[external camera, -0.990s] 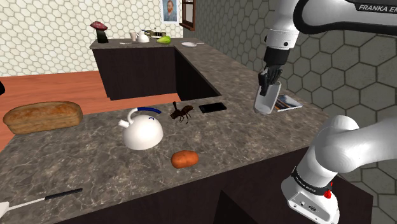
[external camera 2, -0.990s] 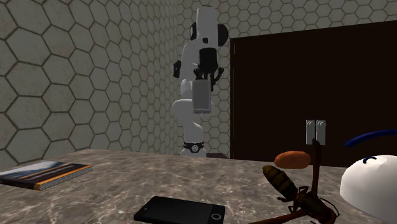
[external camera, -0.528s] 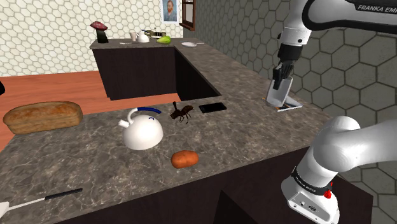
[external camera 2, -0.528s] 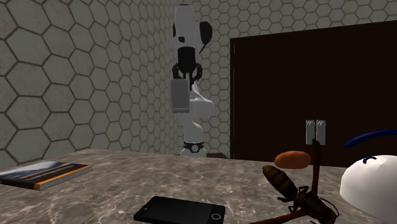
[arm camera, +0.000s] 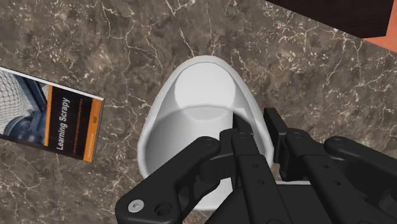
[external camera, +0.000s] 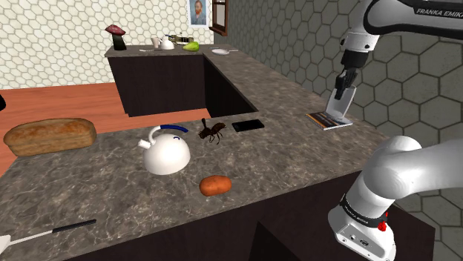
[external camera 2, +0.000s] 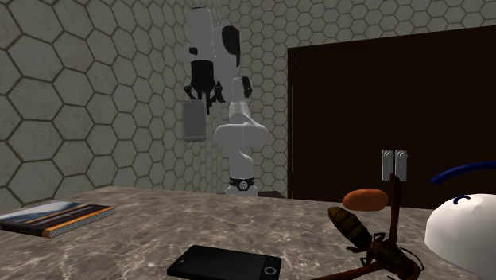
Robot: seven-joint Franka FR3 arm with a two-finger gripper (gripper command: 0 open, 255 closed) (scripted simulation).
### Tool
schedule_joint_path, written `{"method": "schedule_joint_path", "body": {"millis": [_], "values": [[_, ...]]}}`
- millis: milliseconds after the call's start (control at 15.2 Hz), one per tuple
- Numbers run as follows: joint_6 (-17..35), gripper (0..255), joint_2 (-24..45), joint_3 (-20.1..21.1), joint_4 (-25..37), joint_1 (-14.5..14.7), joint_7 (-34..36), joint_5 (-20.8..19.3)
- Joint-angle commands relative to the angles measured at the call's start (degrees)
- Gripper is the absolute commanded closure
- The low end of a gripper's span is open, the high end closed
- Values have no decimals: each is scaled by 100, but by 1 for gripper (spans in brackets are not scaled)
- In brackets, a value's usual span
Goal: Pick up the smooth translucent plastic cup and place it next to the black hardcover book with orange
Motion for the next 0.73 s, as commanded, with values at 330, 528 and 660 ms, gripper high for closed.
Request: {"method": "schedule_joint_path", "body": {"millis": [330, 528, 660], "values": [[52, 255, 516, -975, 668, -82, -979, -565], [117, 255, 817, -1425, 1021, -46, -1407, -735], [165, 255, 1044, -1743, 1284, 9, -1697, -817]]}}
